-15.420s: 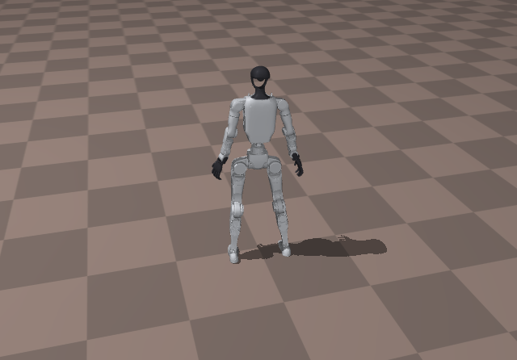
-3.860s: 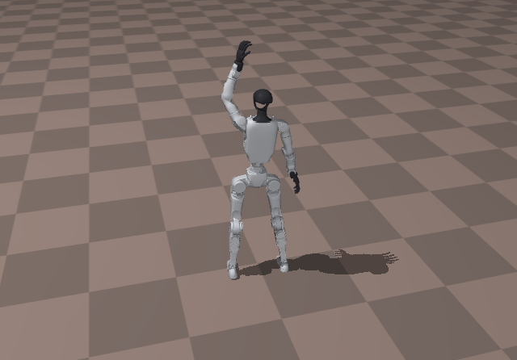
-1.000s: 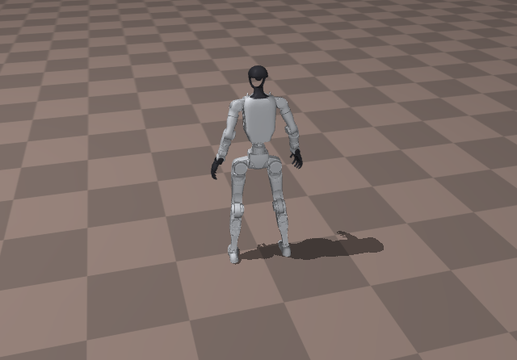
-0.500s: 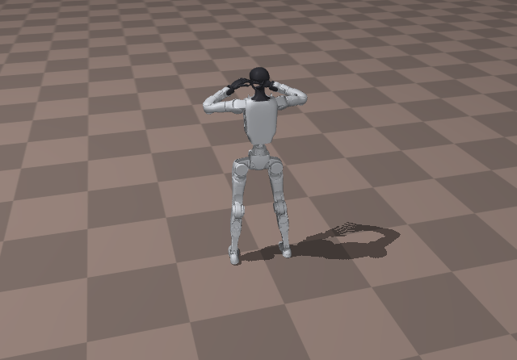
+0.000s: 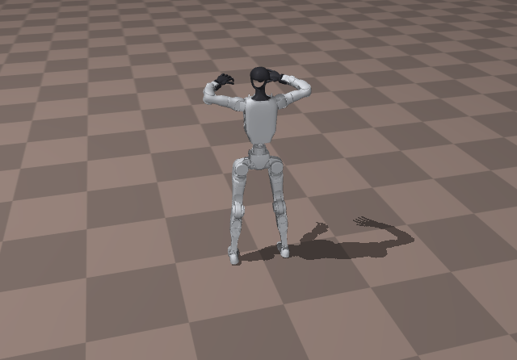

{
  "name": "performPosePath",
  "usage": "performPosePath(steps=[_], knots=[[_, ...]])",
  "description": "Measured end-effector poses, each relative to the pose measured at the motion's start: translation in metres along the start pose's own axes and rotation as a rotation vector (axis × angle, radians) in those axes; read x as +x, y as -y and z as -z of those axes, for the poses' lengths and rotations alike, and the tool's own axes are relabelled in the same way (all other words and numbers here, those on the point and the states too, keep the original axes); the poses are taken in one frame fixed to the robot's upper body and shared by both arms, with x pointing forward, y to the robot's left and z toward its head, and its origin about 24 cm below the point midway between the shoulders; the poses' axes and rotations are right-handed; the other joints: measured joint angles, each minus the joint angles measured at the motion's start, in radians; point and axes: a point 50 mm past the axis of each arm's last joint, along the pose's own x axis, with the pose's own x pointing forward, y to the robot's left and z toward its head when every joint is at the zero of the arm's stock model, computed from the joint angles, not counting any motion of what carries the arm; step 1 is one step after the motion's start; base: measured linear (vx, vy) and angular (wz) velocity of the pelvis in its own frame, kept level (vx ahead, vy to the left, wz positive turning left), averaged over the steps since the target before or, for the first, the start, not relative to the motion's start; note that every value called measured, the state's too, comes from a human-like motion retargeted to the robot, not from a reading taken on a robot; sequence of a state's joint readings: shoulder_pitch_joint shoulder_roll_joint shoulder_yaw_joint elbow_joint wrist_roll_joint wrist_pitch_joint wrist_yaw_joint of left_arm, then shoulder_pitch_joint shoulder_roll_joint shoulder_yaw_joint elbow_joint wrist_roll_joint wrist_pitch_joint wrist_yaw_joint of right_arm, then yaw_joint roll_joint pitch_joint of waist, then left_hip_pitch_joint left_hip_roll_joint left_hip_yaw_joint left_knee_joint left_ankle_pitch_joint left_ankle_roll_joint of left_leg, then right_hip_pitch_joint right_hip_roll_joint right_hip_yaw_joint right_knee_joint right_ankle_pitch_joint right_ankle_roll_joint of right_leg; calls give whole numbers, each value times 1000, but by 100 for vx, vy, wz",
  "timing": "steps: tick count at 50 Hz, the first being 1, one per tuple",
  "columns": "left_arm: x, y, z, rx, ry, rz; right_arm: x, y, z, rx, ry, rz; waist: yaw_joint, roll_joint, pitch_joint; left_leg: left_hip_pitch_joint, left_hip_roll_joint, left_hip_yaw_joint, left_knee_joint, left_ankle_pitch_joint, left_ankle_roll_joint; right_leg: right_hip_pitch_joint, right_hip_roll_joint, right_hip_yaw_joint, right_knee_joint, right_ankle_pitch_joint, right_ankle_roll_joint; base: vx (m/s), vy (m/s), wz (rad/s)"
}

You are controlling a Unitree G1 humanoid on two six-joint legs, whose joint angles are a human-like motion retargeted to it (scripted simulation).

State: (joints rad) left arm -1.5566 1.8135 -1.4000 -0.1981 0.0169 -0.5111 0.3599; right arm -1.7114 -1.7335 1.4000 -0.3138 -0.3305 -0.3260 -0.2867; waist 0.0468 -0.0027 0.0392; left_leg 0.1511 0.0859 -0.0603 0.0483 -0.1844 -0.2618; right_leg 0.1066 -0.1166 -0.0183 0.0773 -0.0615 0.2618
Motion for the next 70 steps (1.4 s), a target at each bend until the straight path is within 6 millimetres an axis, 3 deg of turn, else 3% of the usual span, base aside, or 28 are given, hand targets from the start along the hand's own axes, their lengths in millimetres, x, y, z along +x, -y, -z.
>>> performPosePath(steps=[2, 3, 5, 10, 15, 18, 22, 30, 39, 53, 55, 70], knots=[[-15, -3, -19, 27, 50, 9, -3, 10, -19, -6, 82, 44, -19, -7, 6, -2, 1, 1, 0, -1, 0, -2, 3, 2, -2, 2, 0, 0, 0, 0], [-23, -14, -31, 60, 63, 22, -2, 19, -25, 0, 108, 90, -41, -25, 22, -1, 0, 0, -1, -1, 0, -1, 2, 1, -2, 1, 0, 0, 0, 0], [-13, -22, -45, 56, 129, 32, -6, 24, -33, 40, 119, 121, -33, -49, 22, 2, -1, 0, -3, -3, 0, 1, 1, 2, -2, -1, 0, 0, 0, 0], [1, -28, -58, -66, 191, -76, -6, 26, -41, 96, 132, 120, -9, -39, 10, 12, -1, 1, -3, -7, 0, 11, -3, 6, -4, -6, 0, 0, 0, 0], [6, -32, -59, -155, 185, -105, 1, 25, -38, 144, 117, 100, -9, -34, 13, 25, -3, 1, -1, -11, 0, 23, -7, 6, -1, -12, 0, 0, 0, 0], [5, -30, -51, -161, 137, -79, 1, 21, -31, 189, 77, 71, -4, -33, 15, 28, -4, 1, 0, -12, 0, 27, -8, 6, 1, -13, 0, 0, 0, 0], [0, -30, -24, -117, 8, -47, -5, 9, -9, 216, -44, 16, 5, -33, 16, 30, -5, 1, 1, -12, 0, 29, -9, 5, 1, -13, 0, 0, 0, 0], [-25, -36, 37, -76, -293, -71, -45, -22, 52, 174, -376, -132, 26, -33, 18, 28, -8, 0, 0, -9, 0, 28, -11, 1, 2, -10, 0, 0, 0, 0], [-50, -42, 74, -70, -494, -110, -73, -33, 81, 150, -554, -198, 32, -27, 14, 19, -10, -2, 6, -8, 0, 22, -14, -2, 4, -10, 0, 0, 0, 0], [-48, -36, 72, -91, -477, -98, -69, -35, 80, 149, -536, -206, 28, -20, 20, 21, -10, -1, -1, -1, 0, 21, -14, 0, 1, -5, 0, 0, 0, 0], [-47, -36, 70, -91, -466, -83, -67, -36, 78, 171, -522, -217, 22, -15, -2, -25, 12, 10, 57, -41, 12, -20, -1, -8, 44, -23, 0, -2, -3, 2], [-35, -31, 57, -113, -389, -86, -63, -32, 77, 152, -513, -189, 18, -15, 19, 16, -11, -6, -1, 0, 0, 19, -16, -4, 1, -5, 0, 0, 0, 0]])
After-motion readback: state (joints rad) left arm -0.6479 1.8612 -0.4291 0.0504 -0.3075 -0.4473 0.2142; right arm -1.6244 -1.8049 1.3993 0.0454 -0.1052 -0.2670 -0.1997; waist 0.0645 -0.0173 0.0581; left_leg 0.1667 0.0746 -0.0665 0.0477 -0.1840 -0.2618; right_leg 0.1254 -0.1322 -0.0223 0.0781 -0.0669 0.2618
